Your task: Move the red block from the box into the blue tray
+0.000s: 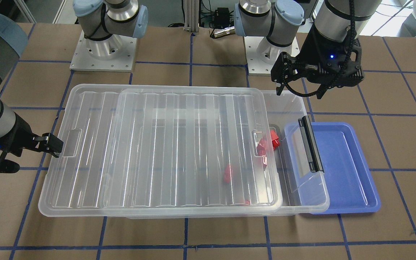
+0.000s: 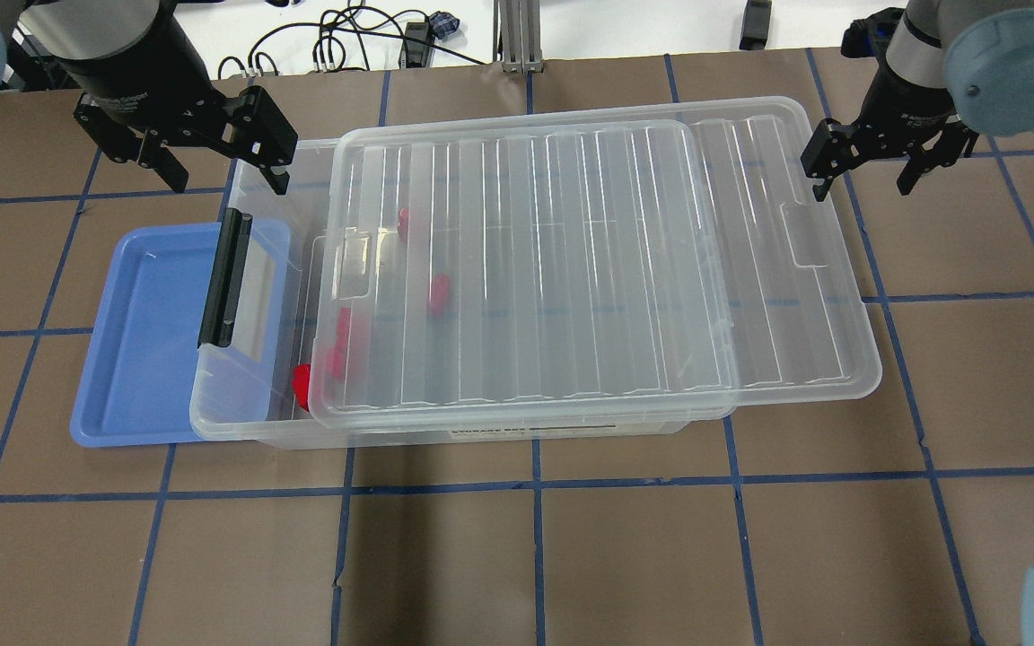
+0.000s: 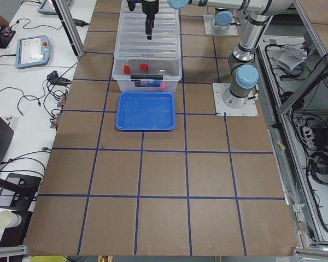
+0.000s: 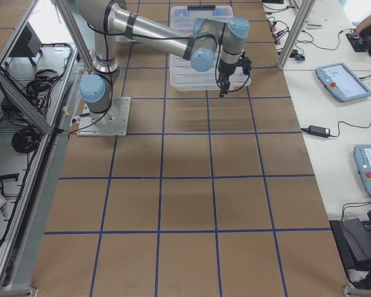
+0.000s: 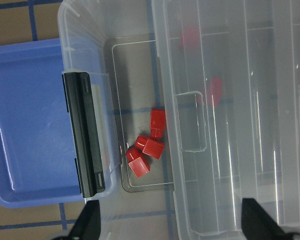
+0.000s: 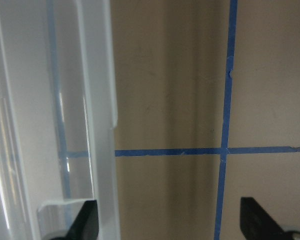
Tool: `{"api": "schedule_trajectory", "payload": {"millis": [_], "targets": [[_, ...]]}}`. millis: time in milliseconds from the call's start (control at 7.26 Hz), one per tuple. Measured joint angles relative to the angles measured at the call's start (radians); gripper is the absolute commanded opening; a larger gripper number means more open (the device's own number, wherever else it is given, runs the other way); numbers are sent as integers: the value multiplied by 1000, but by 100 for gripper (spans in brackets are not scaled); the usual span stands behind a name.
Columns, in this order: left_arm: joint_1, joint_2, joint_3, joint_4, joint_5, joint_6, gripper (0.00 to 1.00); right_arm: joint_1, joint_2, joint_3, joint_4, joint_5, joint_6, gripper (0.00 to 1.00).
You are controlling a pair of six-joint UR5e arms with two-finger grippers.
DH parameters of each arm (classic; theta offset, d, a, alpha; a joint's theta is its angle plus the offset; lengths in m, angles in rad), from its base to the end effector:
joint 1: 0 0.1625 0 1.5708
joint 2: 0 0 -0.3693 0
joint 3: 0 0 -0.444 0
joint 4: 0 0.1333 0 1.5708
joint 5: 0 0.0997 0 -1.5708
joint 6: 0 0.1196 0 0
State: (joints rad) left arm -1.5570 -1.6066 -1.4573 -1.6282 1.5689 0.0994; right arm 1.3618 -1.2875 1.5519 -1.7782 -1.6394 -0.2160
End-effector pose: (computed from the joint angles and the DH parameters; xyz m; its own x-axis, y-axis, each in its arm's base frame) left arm -0.1258 -0.5598 0.4485 -0.9963 0.0855 -0.0001 0.0855 0.9961 -0.0204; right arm -0.0072 -0.6369 0.2762 -0.9984 -0.0109 0.0546 -0.0070 0.9975 0.0703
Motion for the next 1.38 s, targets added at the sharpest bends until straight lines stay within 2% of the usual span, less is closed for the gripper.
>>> {"api": "schedule_trajectory", "payload": {"millis": [964,1377], "targets": [[0,3,2,1,4,2,100,-129,2,1,-3,-2,-226,100],[0,3,2,1,7,1,100,-140,2,0,-2,-3,-244,100]]}}
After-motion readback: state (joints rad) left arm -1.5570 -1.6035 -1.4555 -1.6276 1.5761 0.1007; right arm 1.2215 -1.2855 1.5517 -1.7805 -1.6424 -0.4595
